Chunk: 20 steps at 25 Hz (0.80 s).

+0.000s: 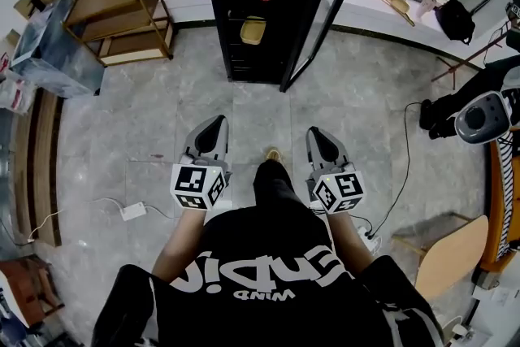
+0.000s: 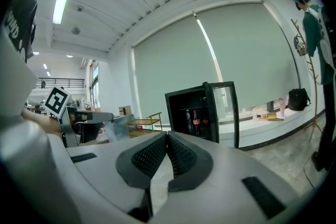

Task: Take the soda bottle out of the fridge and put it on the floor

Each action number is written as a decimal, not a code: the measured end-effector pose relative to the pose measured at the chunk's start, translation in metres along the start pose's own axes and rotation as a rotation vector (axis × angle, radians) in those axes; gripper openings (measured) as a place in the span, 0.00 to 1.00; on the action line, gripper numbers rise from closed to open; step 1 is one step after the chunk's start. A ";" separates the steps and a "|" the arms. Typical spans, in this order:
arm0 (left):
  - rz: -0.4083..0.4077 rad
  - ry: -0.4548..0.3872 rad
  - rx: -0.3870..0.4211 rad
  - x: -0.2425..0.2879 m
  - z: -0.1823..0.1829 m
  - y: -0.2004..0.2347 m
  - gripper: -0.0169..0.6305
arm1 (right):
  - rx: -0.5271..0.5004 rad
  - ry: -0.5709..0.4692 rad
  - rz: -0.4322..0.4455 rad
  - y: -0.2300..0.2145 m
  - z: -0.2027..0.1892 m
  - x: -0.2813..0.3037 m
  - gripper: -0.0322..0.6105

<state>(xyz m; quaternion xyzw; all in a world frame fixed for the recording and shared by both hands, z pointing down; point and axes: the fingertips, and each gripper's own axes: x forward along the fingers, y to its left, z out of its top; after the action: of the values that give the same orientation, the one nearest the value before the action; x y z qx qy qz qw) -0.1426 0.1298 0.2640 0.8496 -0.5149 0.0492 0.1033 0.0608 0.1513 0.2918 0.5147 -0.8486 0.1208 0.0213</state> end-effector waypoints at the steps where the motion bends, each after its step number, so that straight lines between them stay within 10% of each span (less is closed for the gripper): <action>1: 0.001 0.000 -0.001 0.013 0.006 0.003 0.04 | -0.002 -0.002 0.007 -0.009 0.007 0.012 0.09; 20: 0.047 -0.018 -0.003 0.206 0.072 0.052 0.04 | -0.020 -0.002 0.069 -0.126 0.082 0.182 0.09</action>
<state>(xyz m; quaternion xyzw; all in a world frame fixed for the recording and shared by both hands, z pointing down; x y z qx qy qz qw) -0.0942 -0.0881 0.2399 0.8377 -0.5355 0.0433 0.0986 0.0933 -0.0808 0.2645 0.4849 -0.8671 0.1125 0.0213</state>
